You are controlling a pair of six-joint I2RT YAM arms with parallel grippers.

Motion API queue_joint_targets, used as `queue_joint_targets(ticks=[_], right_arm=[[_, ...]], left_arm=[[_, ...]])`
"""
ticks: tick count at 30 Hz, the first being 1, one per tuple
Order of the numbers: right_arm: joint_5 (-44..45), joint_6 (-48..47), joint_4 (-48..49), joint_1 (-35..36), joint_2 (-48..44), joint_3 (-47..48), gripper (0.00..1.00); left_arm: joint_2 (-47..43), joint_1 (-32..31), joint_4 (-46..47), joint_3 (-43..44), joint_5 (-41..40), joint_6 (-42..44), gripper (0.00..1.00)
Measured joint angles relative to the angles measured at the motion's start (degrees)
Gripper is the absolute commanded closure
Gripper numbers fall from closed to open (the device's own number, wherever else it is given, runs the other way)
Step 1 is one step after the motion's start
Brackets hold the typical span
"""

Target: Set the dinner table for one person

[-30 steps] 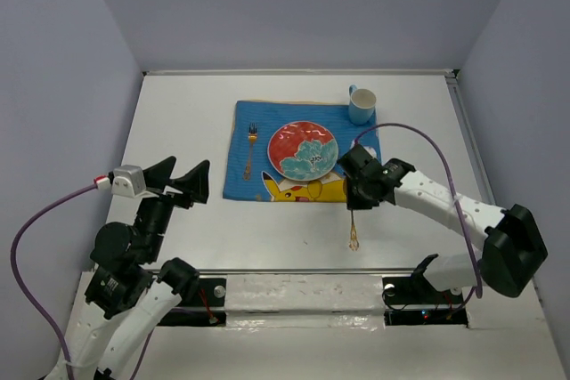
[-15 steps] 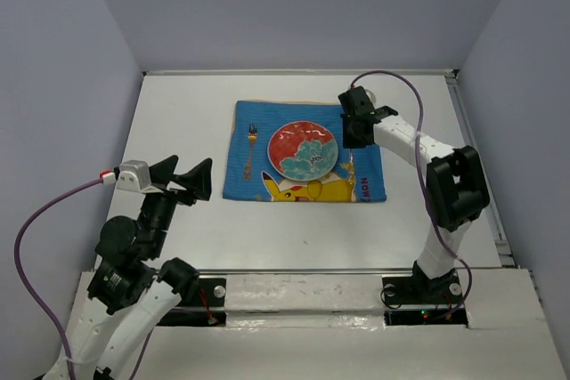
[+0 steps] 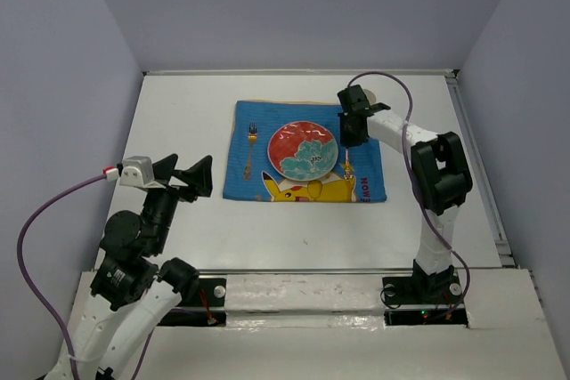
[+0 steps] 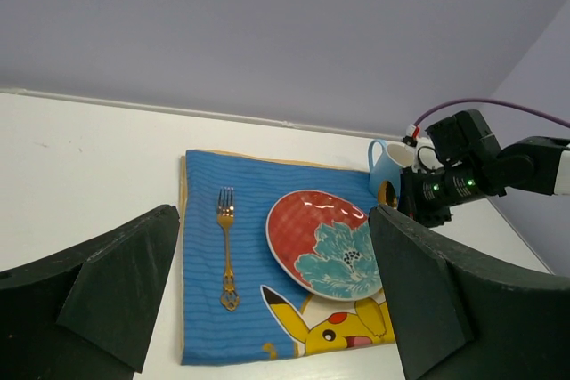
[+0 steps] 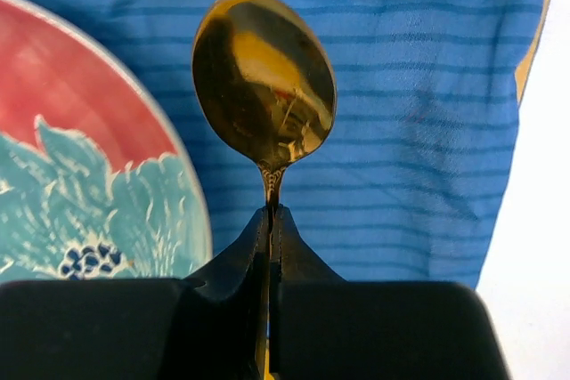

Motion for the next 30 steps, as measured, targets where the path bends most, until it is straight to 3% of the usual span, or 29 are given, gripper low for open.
queue_joint_targets(ticks=[5, 13, 23, 27, 30], right_arm=[[-0.8, 0.1, 0.6, -0.7, 1.8, 0.3, 1.00], [-0.7, 0.6, 1.3, -0.7, 2.6, 1.2, 0.66], [-2.1, 2.1, 2.3, -0.7, 1.9, 0.6, 0.64], [-2.8, 3.6, 2.8, -0.3, -6.1, -4.7, 0.64], [-3.0, 4.7, 4.8, 0.4, -17.1, -10.4, 0.64]], left_arm=[[0.9, 0.3, 0.0, 0.0, 0.0, 0.0, 0.01], [1.3, 1.0, 0.0, 0.0, 0.0, 0.0, 0.01], [1.4, 1.9, 0.0, 0.0, 0.3, 0.0, 0.01], [2.0, 2.4, 0.0, 0.0, 0.5, 0.0, 0.01], [2.4, 3.0, 0.0, 0.0, 0.5, 0.0, 0.01]])
